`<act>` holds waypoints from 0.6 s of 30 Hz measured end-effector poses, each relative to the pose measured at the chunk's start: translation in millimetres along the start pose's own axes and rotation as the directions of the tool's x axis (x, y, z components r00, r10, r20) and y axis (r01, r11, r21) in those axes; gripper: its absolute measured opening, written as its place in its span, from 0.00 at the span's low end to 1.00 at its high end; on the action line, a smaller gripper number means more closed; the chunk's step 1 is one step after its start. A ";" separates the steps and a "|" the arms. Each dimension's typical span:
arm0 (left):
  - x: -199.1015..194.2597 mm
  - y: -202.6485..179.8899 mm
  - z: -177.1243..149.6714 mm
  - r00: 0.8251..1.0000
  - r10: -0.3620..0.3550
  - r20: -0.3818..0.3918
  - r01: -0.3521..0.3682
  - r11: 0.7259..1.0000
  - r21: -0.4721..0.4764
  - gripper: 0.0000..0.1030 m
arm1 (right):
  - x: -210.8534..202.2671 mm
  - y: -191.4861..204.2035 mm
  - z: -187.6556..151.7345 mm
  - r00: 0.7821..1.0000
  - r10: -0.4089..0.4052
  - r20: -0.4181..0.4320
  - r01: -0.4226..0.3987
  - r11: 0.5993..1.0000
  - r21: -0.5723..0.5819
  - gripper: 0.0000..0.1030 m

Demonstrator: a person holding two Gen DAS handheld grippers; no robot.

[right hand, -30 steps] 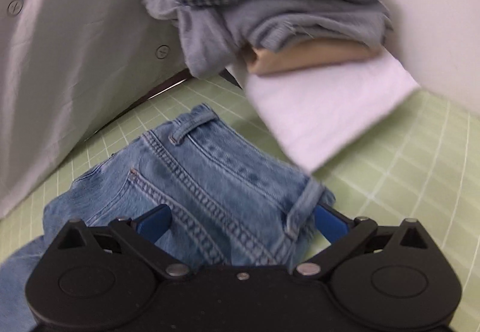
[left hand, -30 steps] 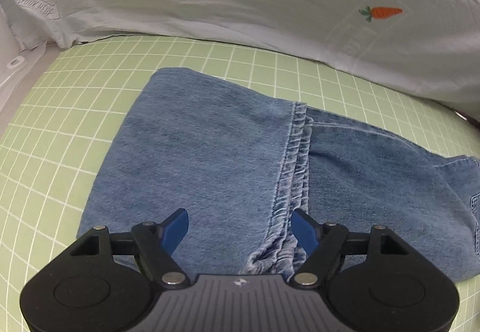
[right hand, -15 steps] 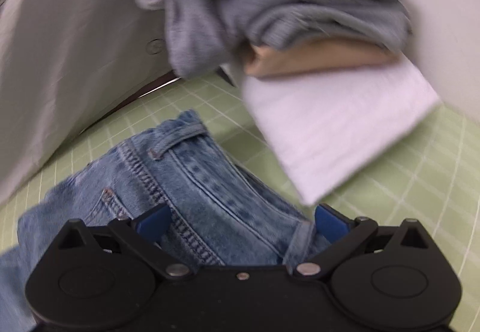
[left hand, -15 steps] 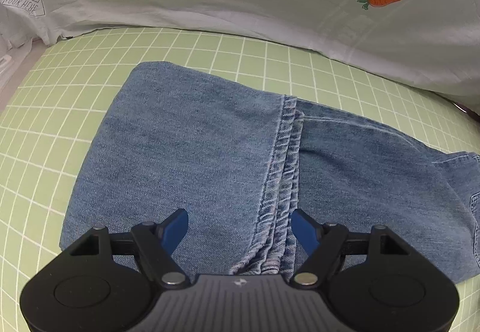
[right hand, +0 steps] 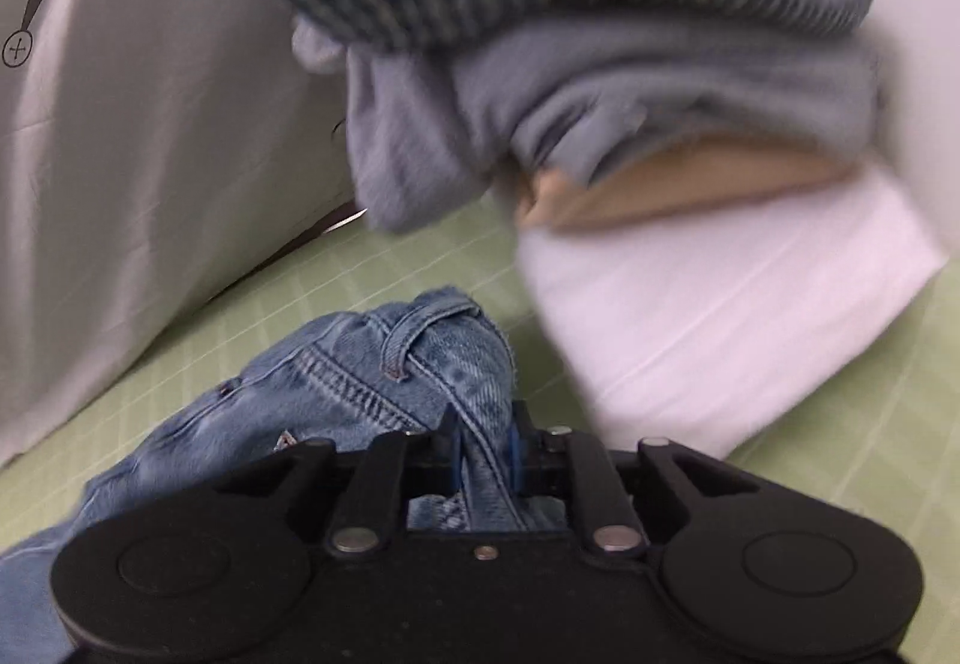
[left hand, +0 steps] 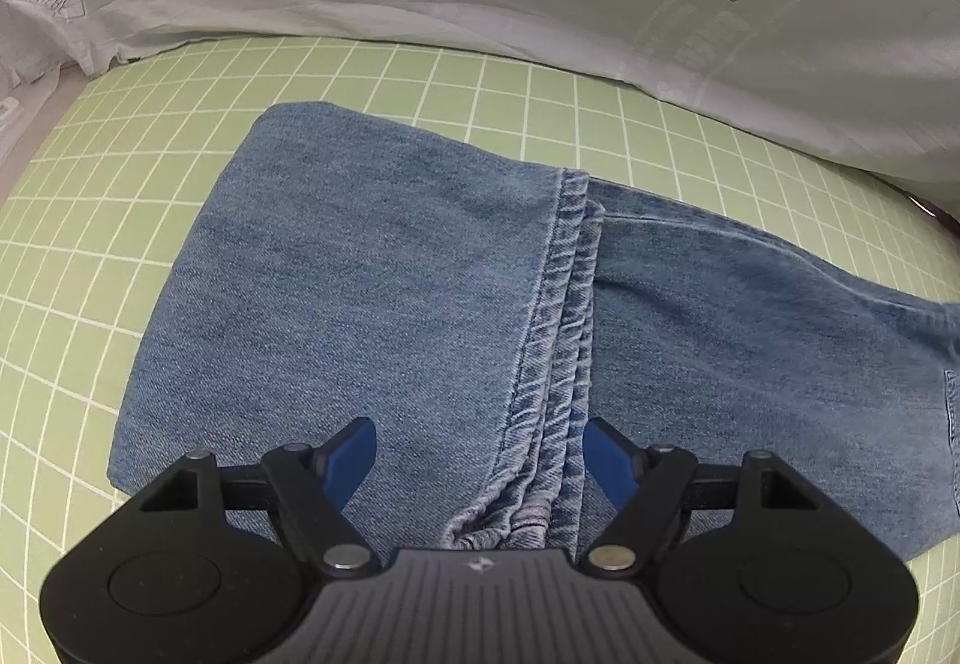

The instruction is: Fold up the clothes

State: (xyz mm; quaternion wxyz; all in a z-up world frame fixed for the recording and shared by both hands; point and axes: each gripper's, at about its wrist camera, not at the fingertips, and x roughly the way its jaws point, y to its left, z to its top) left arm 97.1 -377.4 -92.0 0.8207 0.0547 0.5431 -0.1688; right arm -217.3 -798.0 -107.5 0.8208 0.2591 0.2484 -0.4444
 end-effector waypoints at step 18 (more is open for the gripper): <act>1.9 -3.8 -1.5 1.000 -0.022 -0.012 0.022 0.999 0.044 0.75 | -41.2 -46.7 -69.9 0.999 -0.030 -0.039 0.045 0.876 0.480 0.96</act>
